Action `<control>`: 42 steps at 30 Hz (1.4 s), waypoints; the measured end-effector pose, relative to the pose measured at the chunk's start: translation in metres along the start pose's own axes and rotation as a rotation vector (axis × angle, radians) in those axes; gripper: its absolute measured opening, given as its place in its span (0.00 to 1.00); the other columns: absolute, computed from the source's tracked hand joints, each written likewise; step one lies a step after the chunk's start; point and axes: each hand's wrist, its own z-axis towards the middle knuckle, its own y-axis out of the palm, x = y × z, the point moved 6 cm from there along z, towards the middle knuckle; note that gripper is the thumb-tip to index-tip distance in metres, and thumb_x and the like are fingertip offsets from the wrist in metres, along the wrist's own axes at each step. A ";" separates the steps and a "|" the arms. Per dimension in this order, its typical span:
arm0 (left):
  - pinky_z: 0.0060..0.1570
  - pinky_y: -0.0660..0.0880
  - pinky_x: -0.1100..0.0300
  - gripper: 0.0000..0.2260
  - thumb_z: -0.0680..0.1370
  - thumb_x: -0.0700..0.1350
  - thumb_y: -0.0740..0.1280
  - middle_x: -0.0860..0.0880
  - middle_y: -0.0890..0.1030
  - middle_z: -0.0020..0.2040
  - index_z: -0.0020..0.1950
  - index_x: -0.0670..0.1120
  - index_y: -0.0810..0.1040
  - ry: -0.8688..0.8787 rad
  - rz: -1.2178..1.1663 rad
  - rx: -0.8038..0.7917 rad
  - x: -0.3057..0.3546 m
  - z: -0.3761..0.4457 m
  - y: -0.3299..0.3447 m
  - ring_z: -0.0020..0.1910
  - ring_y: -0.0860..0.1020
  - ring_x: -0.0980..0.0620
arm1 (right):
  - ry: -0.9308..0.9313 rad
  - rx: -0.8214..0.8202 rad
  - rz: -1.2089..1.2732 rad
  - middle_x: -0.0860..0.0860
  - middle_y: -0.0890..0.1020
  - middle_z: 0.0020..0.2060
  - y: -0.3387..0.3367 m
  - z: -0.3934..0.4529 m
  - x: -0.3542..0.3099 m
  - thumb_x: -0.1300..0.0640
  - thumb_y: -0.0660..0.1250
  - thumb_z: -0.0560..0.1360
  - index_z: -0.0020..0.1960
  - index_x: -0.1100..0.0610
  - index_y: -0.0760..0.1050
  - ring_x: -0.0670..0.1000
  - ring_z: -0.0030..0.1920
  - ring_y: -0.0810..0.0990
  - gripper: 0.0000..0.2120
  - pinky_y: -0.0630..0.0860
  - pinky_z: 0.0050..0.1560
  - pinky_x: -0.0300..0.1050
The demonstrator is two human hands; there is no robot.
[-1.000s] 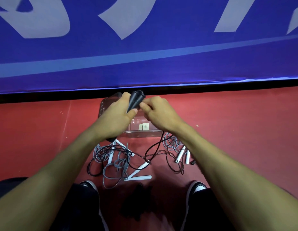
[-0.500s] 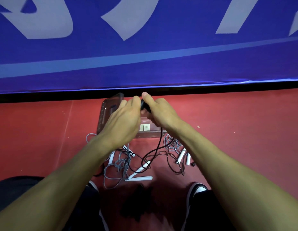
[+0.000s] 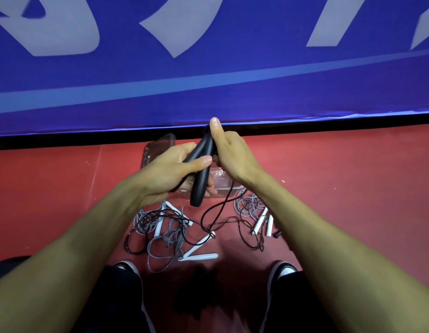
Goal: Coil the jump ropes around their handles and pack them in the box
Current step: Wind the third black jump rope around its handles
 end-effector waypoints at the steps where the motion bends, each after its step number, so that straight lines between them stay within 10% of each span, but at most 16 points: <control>1: 0.50 0.82 0.40 0.11 0.82 0.45 0.64 0.37 0.80 0.42 0.62 0.40 0.71 -0.011 -0.009 -0.008 -0.001 0.000 0.001 0.41 0.83 0.36 | -0.008 0.010 -0.052 0.50 0.65 0.26 -0.002 0.001 0.001 0.38 0.46 0.84 0.34 0.58 0.63 0.49 0.28 0.62 0.30 0.61 0.33 0.46; 7: 0.32 0.75 0.52 0.06 0.84 0.43 0.63 0.42 0.76 0.37 0.57 0.42 0.67 0.040 0.110 0.110 -0.005 0.003 -0.004 0.32 0.73 0.44 | 0.022 0.044 -0.175 0.50 0.75 0.22 -0.009 0.003 0.012 0.38 0.49 0.84 0.28 0.57 0.65 0.54 0.30 0.75 0.33 0.73 0.38 0.50; 19: 0.44 0.67 0.49 0.08 0.85 0.49 0.58 0.48 0.66 0.47 0.51 0.51 0.59 0.255 1.092 0.271 -0.006 0.000 -0.002 0.45 0.69 0.44 | 0.235 -0.050 0.044 0.45 0.71 0.19 0.007 -0.003 0.023 0.31 0.54 0.79 0.30 0.54 0.71 0.45 0.21 0.66 0.32 0.63 0.29 0.42; 24: 0.45 0.64 0.53 0.08 0.85 0.54 0.52 0.52 0.71 0.46 0.49 0.54 0.65 0.121 0.862 0.252 -0.003 0.007 -0.004 0.50 0.69 0.49 | 0.122 -0.020 -0.003 0.48 0.66 0.22 0.002 0.001 0.015 0.34 0.56 0.81 0.32 0.57 0.67 0.47 0.23 0.60 0.30 0.60 0.31 0.44; 31: 0.53 0.79 0.44 0.13 0.75 0.55 0.71 0.48 0.84 0.44 0.50 0.47 0.77 0.043 0.414 0.128 0.000 0.005 -0.025 0.45 0.83 0.46 | 0.015 -0.076 -0.003 0.50 0.62 0.24 0.006 0.002 0.008 0.36 0.52 0.83 0.32 0.56 0.60 0.48 0.26 0.58 0.29 0.58 0.31 0.44; 35: 0.29 0.70 0.58 0.19 0.73 0.56 0.75 0.48 0.81 0.34 0.46 0.44 0.71 0.046 0.524 0.196 0.002 0.004 -0.021 0.27 0.77 0.52 | -0.004 -0.080 0.001 0.48 0.66 0.22 0.004 0.000 0.003 0.41 0.51 0.85 0.31 0.57 0.64 0.47 0.25 0.62 0.30 0.60 0.30 0.42; 38: 0.34 0.71 0.57 0.23 0.68 0.58 0.78 0.54 0.77 0.28 0.44 0.45 0.69 0.068 0.527 0.309 0.006 0.004 -0.028 0.27 0.74 0.55 | 0.002 -0.077 0.009 0.44 0.69 0.18 0.001 0.001 0.002 0.41 0.51 0.85 0.28 0.54 0.63 0.44 0.22 0.63 0.30 0.61 0.29 0.41; 42: 0.52 0.81 0.39 0.16 0.73 0.40 0.74 0.43 0.85 0.44 0.56 0.43 0.73 0.076 0.279 0.186 -0.001 0.005 -0.021 0.41 0.86 0.41 | -0.012 -0.036 -0.105 0.47 0.65 0.21 -0.003 0.001 0.001 0.41 0.53 0.84 0.28 0.54 0.61 0.46 0.23 0.60 0.29 0.59 0.27 0.41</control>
